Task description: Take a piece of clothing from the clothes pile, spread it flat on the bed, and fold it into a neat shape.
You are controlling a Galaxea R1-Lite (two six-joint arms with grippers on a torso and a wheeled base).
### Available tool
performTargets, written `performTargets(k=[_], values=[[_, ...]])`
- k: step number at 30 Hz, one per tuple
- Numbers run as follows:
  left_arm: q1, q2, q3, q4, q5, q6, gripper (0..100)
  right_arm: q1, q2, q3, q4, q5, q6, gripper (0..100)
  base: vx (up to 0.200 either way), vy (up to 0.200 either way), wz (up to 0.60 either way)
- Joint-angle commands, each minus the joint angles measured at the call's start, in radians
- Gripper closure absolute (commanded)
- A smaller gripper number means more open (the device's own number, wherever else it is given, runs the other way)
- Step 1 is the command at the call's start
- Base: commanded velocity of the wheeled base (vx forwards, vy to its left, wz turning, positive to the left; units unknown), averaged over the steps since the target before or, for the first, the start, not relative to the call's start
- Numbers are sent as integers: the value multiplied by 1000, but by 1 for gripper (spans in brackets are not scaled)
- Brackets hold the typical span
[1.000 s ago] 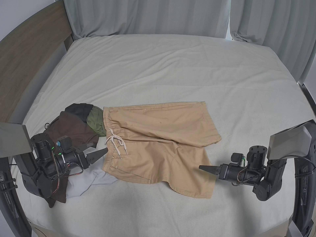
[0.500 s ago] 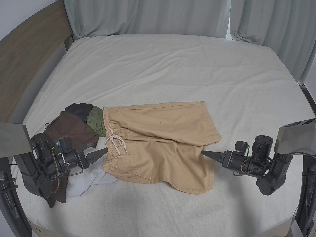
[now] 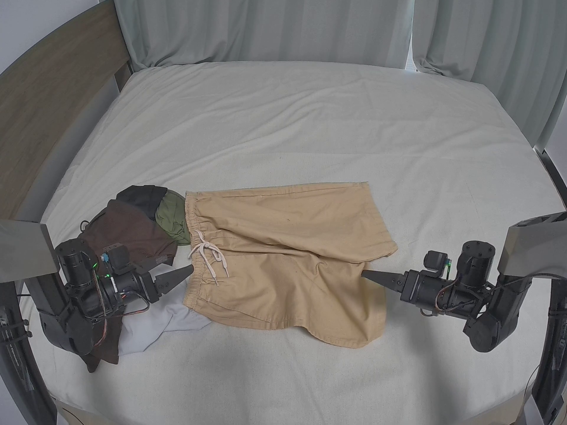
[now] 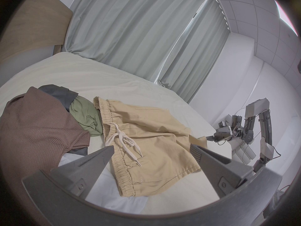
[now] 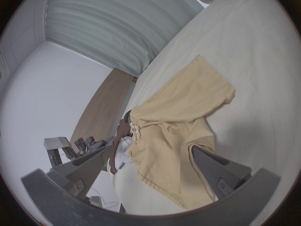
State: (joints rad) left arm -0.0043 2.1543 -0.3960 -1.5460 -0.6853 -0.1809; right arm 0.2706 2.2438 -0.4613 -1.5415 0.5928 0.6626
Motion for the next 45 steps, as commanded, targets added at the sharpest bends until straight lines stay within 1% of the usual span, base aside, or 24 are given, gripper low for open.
performTargets(k=[1,4,6,8,9,10,11,12,17,23,24,28,34,36,38,41,45], values=[[0,-2,-1,0,1,0,0,16,30,13,-2,1,-20,0,0,0,0],[1,-4,0,0,0,-2,0,59,20,13,-3,1,-23,0,0,0,0],[1,-4,0,0,0,-2,0,65,22,10,-5,1,-21,0,0,0,0],[3,-5,-1,0,1,-2,0,91,25,0,-3,1,-23,0,0,0,0],[3,-7,-1,0,1,-2,0,111,28,-20,-2,1,-21,0,0,0,0],[3,-7,-1,0,1,-2,0,111,28,-20,-2,1,-21,0,0,0,0],[4,-7,0,0,1,-3,0,139,34,-50,0,-1,-20,0,0,0,0],[6,-7,0,0,1,-3,0,148,46,-66,1,-1,-20,0,0,0,0],[6,-8,0,0,1,-3,0,176,126,-163,3,-1,-15,0,0,0,0],[6,-5,0,0,1,-3,0,203,203,-220,3,-2,-15,0,0,0,0],[7,-7,0,0,1,-3,0,223,223,-238,3,-8,-15,0,0,0,0],[7,-8,2,0,1,-3,0,254,257,-261,1,-19,-15,0,0,0,0],[7,-7,3,0,0,-3,0,266,257,-249,-2,-21,-14,0,0,0,0],[7,-8,3,0,0,-3,0,262,243,-235,-2,-42,-12,0,0,0,0],[7,-8,3,0,0,-3,0,252,206,-209,-2,-79,-15,0,0,0,0],[7,-8,2,0,0,-3,0,243,168,-174,-2,-94,-15,0,0,0,0],[6,-8,0,0,0,-3,0,190,95,-82,-2,-99,-15,0,0,0,0]])
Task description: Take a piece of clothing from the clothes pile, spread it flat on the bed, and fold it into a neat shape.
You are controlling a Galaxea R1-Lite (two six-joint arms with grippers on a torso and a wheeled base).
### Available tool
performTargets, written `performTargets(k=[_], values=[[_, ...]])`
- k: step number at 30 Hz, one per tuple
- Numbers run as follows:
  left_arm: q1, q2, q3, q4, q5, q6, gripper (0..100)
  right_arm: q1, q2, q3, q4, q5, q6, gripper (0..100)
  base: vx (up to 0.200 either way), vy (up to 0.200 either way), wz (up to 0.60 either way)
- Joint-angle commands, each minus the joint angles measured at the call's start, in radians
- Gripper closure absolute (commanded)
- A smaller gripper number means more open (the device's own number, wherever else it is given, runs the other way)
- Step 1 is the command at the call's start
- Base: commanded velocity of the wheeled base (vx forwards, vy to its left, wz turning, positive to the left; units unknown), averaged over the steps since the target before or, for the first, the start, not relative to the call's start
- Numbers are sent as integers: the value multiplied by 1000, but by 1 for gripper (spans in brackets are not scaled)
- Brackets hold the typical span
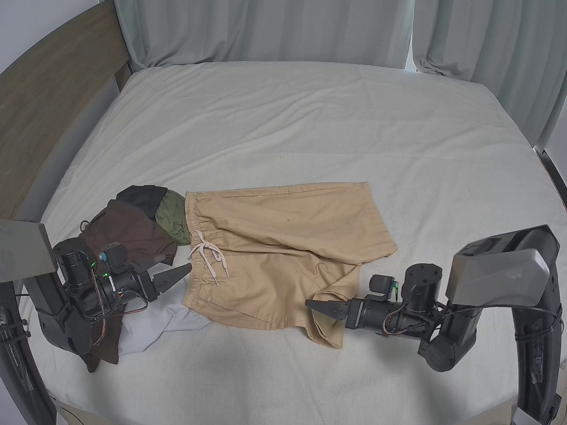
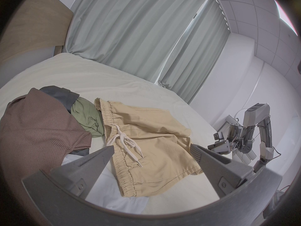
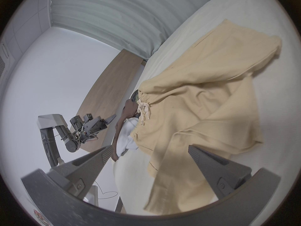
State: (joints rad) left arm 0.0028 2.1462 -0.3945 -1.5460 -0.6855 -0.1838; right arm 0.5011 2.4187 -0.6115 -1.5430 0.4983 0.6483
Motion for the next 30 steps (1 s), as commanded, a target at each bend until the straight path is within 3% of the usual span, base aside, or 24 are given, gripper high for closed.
performTargets(k=[1,10,20,30], values=[[0,0,-1,-2,0,0,0,-58,-93,90,0,-4,1,0,0,0,0],[-1,1,0,-2,1,1,0,-147,-96,171,3,-76,10,0,0,0,0],[-3,4,-1,0,1,1,0,-141,2,144,4,-175,221,0,0,0,0],[-3,4,-4,-2,0,1,0,-138,37,99,4,-216,266,0,0,0,0]])
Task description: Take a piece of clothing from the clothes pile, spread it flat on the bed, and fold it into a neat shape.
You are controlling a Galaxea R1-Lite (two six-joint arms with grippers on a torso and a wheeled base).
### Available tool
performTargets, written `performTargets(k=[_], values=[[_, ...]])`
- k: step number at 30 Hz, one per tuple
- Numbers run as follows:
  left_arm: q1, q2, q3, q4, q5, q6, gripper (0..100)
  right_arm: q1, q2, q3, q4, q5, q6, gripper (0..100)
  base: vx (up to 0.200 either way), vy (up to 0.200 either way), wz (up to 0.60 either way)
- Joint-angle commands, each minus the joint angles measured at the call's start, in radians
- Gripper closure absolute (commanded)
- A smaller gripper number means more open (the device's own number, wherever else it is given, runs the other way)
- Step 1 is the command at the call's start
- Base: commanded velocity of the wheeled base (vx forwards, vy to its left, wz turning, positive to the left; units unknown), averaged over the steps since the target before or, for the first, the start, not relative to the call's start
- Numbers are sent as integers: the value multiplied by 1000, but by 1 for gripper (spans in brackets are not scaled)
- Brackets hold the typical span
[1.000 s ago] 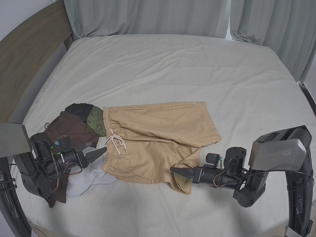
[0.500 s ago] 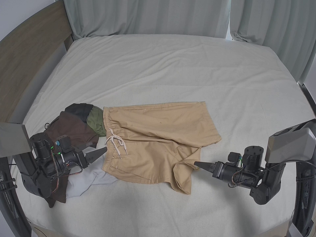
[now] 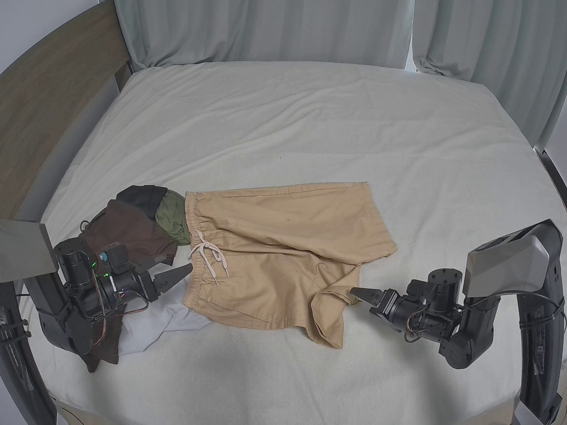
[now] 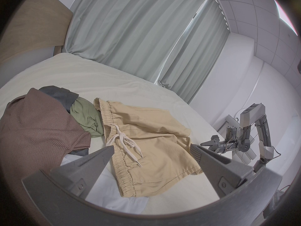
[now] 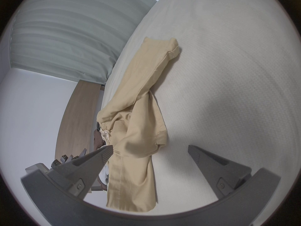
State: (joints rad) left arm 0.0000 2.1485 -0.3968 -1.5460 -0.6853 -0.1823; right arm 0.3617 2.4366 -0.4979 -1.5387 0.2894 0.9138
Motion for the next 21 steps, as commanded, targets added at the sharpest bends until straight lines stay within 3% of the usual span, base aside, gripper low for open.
performTargets(k=[1,11,12,21], values=[[0,2,-2,0,1,0,0,3,24,-22,0,-12,0,0,0,0,0],[0,2,0,0,0,0,0,26,45,-82,0,-59,62,0,0,0,0],[0,2,0,0,0,0,0,29,45,-82,0,-59,63,100,0,0,0],[0,1,1,0,0,1,0,34,47,-82,0,-62,69,100,0,0,0]])
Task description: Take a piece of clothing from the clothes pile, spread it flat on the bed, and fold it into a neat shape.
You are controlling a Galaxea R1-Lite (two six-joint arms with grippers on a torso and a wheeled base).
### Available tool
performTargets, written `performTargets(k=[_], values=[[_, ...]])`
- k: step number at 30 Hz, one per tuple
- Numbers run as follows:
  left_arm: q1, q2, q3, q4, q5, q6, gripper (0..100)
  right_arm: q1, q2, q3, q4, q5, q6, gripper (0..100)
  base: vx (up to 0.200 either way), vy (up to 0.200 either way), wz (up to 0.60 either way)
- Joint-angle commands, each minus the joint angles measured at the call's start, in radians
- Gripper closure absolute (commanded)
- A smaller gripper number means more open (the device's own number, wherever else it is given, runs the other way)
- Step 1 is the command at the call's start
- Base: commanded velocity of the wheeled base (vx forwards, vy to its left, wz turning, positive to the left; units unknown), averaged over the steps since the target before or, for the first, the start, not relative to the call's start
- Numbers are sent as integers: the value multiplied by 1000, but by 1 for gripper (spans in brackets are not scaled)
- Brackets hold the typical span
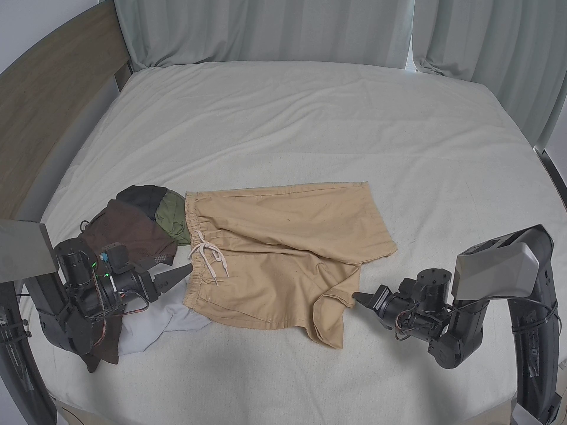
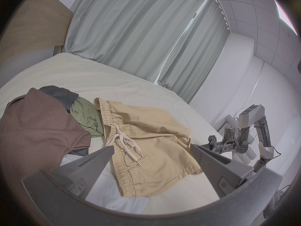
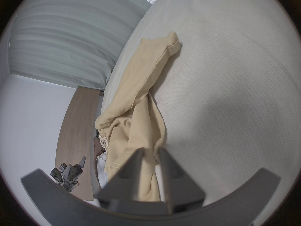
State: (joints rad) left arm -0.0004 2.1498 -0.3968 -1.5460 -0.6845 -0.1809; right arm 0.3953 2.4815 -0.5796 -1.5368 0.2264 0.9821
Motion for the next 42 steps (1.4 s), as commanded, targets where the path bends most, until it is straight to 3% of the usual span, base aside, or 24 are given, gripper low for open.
performTargets(k=[1,14,25,42], values=[[0,-1,1,0,0,0,0,0,2,0,-2,1,4,100,0,0,0],[0,-2,0,0,0,0,0,-16,-26,9,-2,-2,-14,100,0,0,0],[-4,1,1,-2,0,1,0,-151,-61,18,0,2,-220,100,0,0,0],[-4,5,6,0,0,4,0,-201,-55,-69,-3,4,-303,100,0,0,0]])
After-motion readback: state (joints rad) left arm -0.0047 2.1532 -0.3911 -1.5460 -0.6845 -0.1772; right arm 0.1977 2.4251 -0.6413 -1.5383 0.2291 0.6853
